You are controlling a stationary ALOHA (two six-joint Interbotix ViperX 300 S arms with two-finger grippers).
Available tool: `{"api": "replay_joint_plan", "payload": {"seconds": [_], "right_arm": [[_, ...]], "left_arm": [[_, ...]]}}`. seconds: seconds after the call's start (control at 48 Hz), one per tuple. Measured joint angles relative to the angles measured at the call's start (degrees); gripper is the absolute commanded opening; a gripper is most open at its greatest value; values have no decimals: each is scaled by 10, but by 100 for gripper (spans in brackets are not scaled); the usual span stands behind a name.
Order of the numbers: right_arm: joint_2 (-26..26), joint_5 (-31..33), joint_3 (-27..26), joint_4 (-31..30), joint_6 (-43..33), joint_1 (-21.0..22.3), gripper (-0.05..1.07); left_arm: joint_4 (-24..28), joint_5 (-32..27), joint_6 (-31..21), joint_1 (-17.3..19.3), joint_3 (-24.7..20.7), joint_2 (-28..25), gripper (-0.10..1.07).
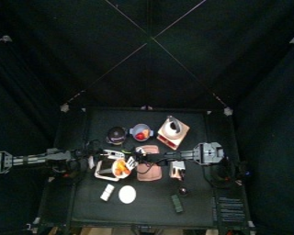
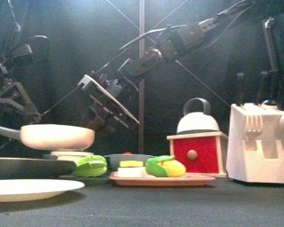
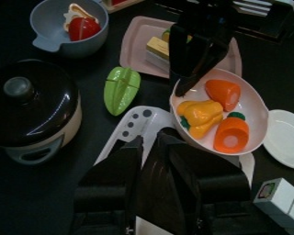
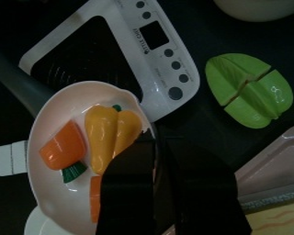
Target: Grab pan
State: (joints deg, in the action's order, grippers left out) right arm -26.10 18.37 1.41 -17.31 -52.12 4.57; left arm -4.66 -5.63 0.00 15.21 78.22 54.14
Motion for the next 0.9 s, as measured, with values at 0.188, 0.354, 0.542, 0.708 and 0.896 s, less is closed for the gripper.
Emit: {"api": "replay_joint_plan", "payload": {"seconds": [0.188,0.354,0.542,0.708,0.896], "right_arm": [[1,-2,1,0,0,0,27],[1,-2,1,-1,0,0,27],[1,-2,1,-1,0,0,27],[1,-2,2,-2,0,0,27],[6,-2,8,-1,1,0,27]], "left_arm": [[0,0,0,-1,0,0,65],[-4,0,0,0,0,0,65],[-12,0,-1,0,0,0,65],[-12,0,1,0,0,0,65],[-12,0,1,0,0,0,65]]}}
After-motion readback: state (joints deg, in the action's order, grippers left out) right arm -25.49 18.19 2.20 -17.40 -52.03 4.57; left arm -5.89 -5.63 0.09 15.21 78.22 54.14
